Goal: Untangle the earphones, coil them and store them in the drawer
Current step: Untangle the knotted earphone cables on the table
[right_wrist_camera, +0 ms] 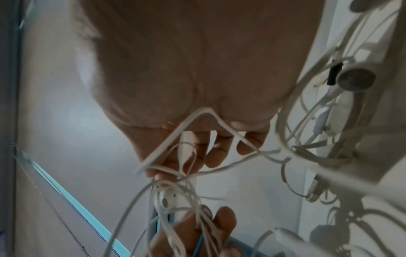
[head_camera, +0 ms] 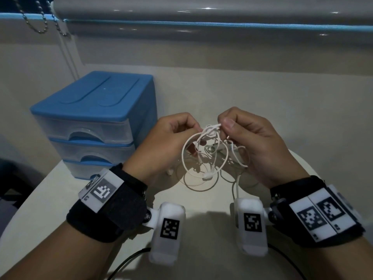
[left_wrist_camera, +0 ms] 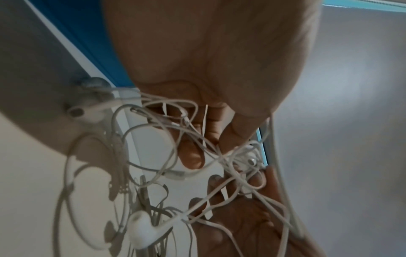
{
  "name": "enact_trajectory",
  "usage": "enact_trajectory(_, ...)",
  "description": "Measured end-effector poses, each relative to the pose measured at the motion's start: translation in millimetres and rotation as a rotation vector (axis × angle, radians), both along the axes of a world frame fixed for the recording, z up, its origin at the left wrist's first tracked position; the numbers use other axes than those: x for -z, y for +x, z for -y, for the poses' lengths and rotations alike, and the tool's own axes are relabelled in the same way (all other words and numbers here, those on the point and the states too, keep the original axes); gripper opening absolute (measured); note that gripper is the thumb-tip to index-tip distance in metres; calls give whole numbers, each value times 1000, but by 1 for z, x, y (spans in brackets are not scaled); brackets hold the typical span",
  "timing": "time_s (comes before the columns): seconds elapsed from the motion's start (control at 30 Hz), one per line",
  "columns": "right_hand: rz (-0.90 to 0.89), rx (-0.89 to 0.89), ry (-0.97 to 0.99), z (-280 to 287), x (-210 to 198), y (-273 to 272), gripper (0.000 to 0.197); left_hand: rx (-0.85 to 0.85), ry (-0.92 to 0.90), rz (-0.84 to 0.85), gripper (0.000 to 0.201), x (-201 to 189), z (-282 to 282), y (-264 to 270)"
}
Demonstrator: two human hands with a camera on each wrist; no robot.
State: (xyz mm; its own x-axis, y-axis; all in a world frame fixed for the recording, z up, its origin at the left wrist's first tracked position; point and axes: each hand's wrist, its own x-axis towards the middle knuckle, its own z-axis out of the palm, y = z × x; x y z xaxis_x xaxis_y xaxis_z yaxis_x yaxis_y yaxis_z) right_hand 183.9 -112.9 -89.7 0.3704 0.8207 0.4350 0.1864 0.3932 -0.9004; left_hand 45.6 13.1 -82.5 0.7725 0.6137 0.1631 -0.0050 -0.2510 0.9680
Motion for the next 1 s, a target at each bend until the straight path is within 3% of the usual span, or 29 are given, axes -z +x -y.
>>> enact_trajectory(0.1, -20, -20, -63, -1, 0, 1, 28, 36, -1, 4, 7, 1, 0, 0)
enact_trajectory(0.17, 82, -10, -182, -2, 3, 3, 29, 65, 12, 38, 2, 1, 1, -1)
enact_trajectory(0.23, 97, -5, -232, -3, 4, 4, 28, 77, 50, 57, 9, 1, 1, -1)
enact_trajectory(0.43, 18, 82, -56, -3, 0, 10, 23, -30, 119, -30, 17, 4, -3, -1)
enact_trajectory(0.63, -284, 157, 31, -1, -2, 15, 25, -75, 100, 73, 19, 2, -4, -1)
enact_trajectory(0.77, -385, 265, 34, -5, 0, 19, 27, -57, 102, 114, 22, 0, -2, -1)
enact_trajectory(1.0, -353, 219, 56, -8, 1, 15, 16, -17, 112, 132, 29, -1, 0, -3)
